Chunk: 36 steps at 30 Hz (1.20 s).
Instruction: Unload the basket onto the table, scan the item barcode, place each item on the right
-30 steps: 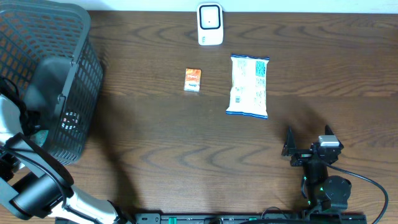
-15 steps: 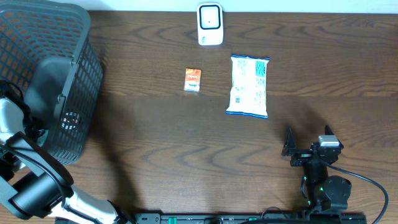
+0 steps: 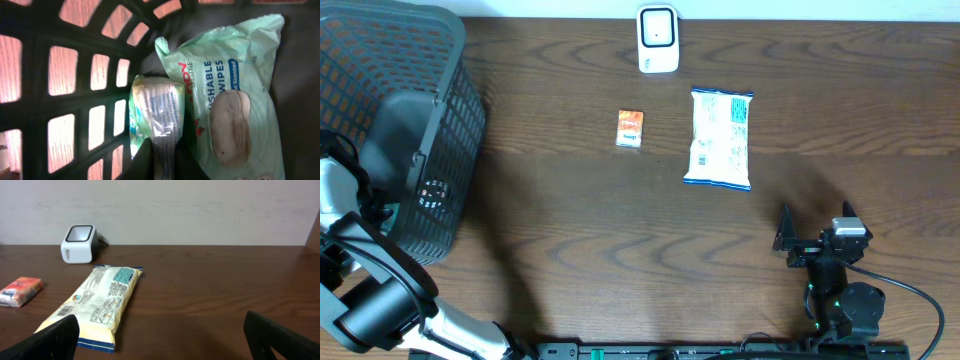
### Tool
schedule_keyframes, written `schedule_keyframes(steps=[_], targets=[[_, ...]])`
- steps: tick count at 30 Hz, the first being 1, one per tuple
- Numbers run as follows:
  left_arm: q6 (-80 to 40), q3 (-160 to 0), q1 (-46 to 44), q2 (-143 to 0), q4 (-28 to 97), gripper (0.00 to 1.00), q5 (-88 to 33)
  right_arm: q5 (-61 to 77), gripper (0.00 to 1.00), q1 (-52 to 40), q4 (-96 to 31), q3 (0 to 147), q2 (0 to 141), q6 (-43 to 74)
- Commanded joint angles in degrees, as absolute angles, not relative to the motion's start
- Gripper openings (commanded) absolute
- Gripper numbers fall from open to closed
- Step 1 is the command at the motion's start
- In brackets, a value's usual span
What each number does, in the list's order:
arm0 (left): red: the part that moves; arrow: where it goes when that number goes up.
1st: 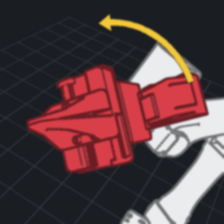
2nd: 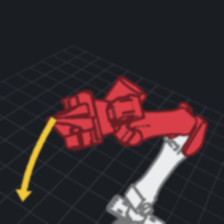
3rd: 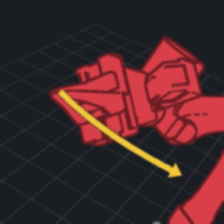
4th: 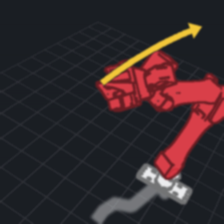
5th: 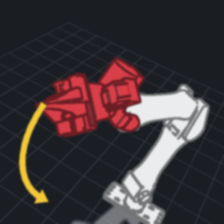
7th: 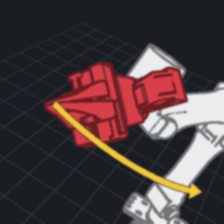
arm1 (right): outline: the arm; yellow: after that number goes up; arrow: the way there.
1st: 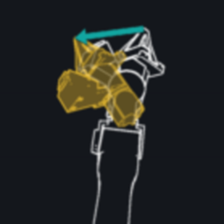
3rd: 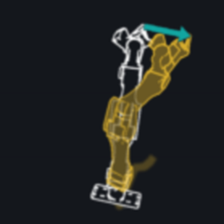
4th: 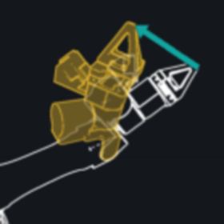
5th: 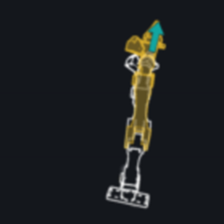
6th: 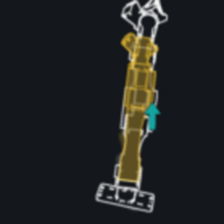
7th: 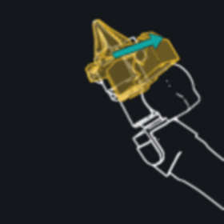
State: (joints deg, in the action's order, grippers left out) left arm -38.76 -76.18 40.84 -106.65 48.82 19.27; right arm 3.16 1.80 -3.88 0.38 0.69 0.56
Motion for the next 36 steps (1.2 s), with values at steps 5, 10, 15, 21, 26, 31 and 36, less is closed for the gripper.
schedule_keyframes(steps=[5,10,15,21,26,31,36], targets=[[-38.81,-76.95,41.17,-101.03,49.67,0.07,16.75,2.98,0.99,2.15,-4.14,0.32,0.38,0.14],[-38.81,-76.95,41.17,-92.33,48.64,0.08,11.9,2.98,0.99,2.15,-4.14,0.32,0.38,0.14],[-38.79,-76.95,41.06,-83.79,45.84,0.07,4.93,2.98,0.99,2.15,-4.14,0.32,0.38,0.14],[-32.88,-76.95,39.35,-76.93,37.32,0.07,-11.4,2.98,0.99,2.15,-4.14,0.32,0.38,0.14],[-30.7,-76.95,35.42,-72.27,31.35,0.07,-16.51,2.96,0.99,2.15,-4.14,0.32,0.38,0.14],[-30.61,-76.95,29.95,-68.31,28.49,0.07,-16.49,2.96,0.99,2.15,-4.14,0.32,0.38,0.14],[-25.91,-76.95,25.08,-65.01,23.53,0.08,-16.49,2.96,0.99,2.15,-4.14,0.32,0.38,0.14]])
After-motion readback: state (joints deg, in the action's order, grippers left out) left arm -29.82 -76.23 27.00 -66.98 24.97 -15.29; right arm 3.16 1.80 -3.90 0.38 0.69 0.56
